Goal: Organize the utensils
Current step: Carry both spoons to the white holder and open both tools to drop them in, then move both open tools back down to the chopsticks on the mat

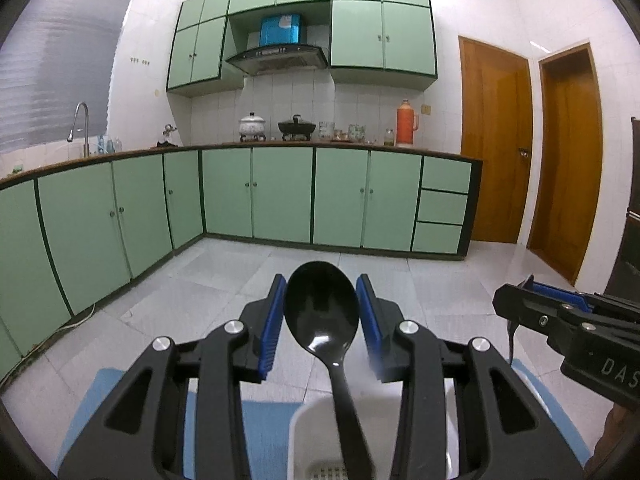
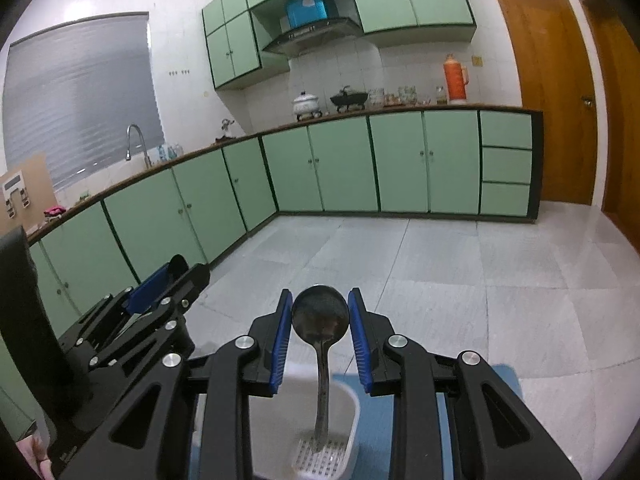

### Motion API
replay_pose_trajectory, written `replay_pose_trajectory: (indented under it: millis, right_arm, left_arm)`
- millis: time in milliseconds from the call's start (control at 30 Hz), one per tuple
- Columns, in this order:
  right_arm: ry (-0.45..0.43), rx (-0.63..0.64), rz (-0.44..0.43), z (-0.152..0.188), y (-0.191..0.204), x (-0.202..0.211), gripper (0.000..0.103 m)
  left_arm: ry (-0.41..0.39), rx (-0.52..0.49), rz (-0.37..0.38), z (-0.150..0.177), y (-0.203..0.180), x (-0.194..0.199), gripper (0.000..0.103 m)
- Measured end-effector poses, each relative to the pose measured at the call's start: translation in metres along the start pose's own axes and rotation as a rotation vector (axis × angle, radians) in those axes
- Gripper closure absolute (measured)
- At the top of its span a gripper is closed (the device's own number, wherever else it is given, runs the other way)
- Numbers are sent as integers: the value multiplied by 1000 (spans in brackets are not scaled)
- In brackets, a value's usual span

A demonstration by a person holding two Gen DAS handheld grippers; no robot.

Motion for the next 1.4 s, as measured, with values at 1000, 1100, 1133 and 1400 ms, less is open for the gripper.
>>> replay_pose_trajectory:
  millis: [1000, 1100, 1133, 1400]
  right_arm:
    - [206, -86, 200, 263, -7, 155, 54]
    - [220, -65, 191, 269, 1, 158, 58]
    - [224, -63, 188, 270, 1, 158, 59]
    - [309, -56, 168, 290, 4, 155, 66]
  left_arm:
    - [332, -17, -72, 207, 29, 195, 21]
    - [365, -11, -70, 219, 33, 200, 23]
    - [367, -7, -69, 219, 35, 202, 23]
    - [460, -43, -65, 238, 36, 207, 27]
Point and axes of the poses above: each gripper's, at about its wrist camera, not at the fingertips, and x roughly against the way its jaws point, y to its left, z to its underside, the point moved 6 cm from there along -x, roughly the way its jaws point, and after that the axes turned 9 degrees about y, right-handed, at the moved point
